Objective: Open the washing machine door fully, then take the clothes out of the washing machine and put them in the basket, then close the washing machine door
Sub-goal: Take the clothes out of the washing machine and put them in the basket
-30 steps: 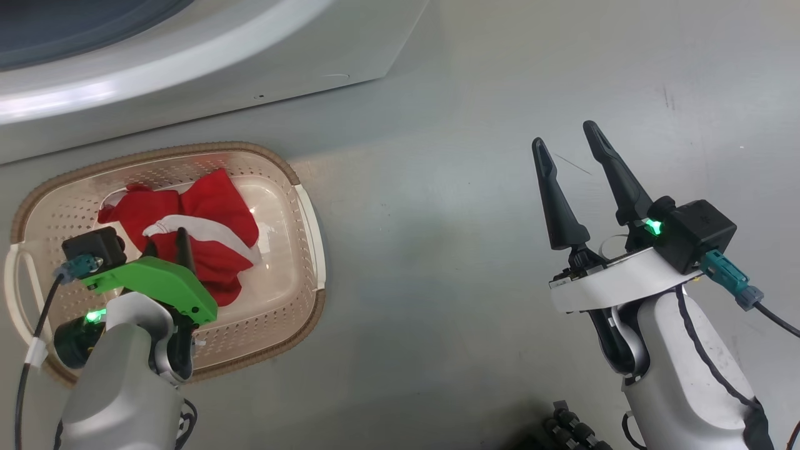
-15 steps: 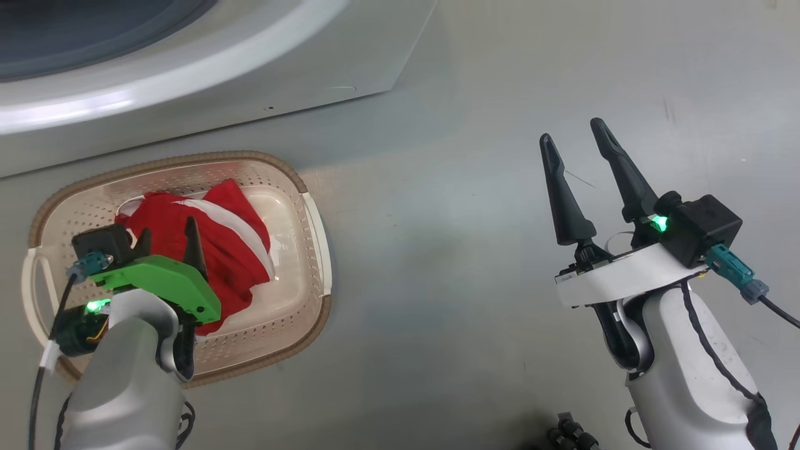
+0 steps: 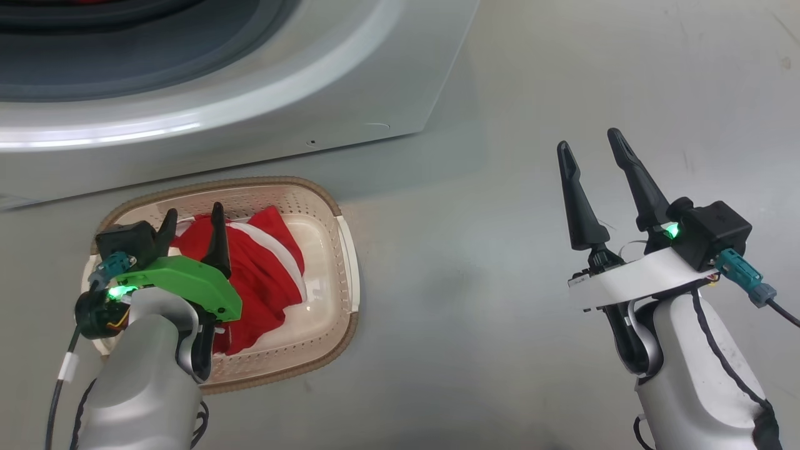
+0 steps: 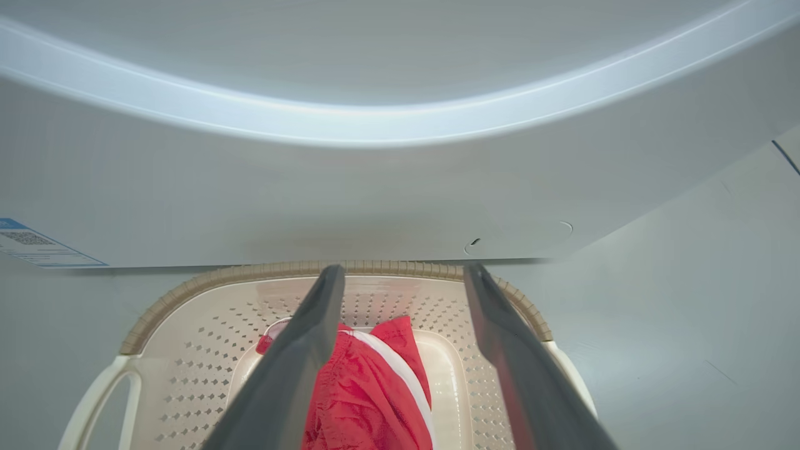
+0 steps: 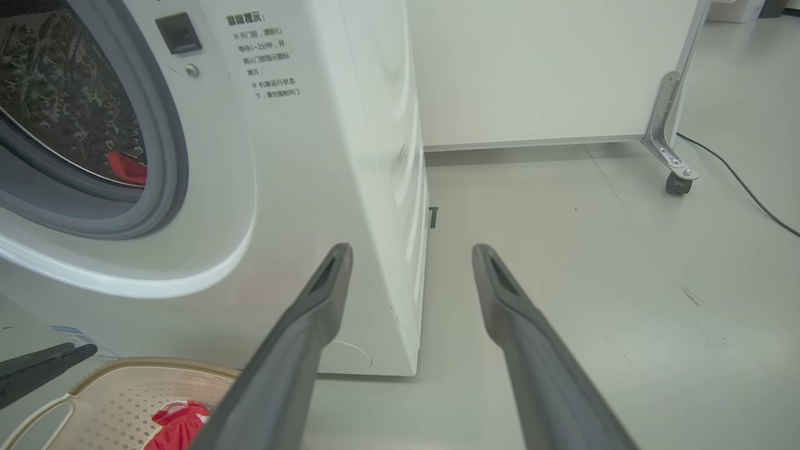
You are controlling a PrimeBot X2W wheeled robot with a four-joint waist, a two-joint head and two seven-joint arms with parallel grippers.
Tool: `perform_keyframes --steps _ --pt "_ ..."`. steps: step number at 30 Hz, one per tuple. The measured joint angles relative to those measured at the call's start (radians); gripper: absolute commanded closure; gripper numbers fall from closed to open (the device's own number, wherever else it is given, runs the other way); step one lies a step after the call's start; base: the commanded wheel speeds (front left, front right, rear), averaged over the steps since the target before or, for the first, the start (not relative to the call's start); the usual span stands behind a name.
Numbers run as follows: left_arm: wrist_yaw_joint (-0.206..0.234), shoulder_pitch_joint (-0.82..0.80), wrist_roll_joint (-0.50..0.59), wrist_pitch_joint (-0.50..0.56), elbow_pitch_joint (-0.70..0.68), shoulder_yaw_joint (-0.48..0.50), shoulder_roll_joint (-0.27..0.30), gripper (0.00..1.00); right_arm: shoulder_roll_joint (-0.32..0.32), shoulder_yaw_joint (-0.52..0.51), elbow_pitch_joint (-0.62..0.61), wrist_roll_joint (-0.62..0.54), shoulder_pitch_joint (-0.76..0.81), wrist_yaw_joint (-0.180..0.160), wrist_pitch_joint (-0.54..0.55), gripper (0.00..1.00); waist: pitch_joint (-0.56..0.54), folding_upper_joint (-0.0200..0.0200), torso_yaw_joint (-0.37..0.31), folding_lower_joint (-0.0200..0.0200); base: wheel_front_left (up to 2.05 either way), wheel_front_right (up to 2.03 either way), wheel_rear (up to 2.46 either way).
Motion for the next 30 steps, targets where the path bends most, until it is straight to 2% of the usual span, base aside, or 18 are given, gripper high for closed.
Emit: perform_keyframes --steps 8,15,30 --pt "-0.018 0.034 0.011 -0.003 -0.071 -0.005 -0.004 0.0 -0.001 -0.039 0.017 -0.003 0.048 -0.002 0.0 0.0 -0.076 0.0 0.038 0.0 0.0 0.0 0.0" --pt "-0.018 0.065 0.054 -0.003 -0.236 0.01 -0.006 0.0 -0.008 -0.059 0.032 -0.014 0.096 -0.011 0.0 0.0 -0.147 0.0 0.071 0.0 0.0 0.0 0.0" --pt "-0.017 0.222 0.13 -0.003 -0.465 0.015 -0.007 0.0 -0.007 -0.057 0.058 -0.03 0.18 -0.012 0.0 0.0 -0.302 0.0 0.132 0.0 0.0 0.0 0.0"
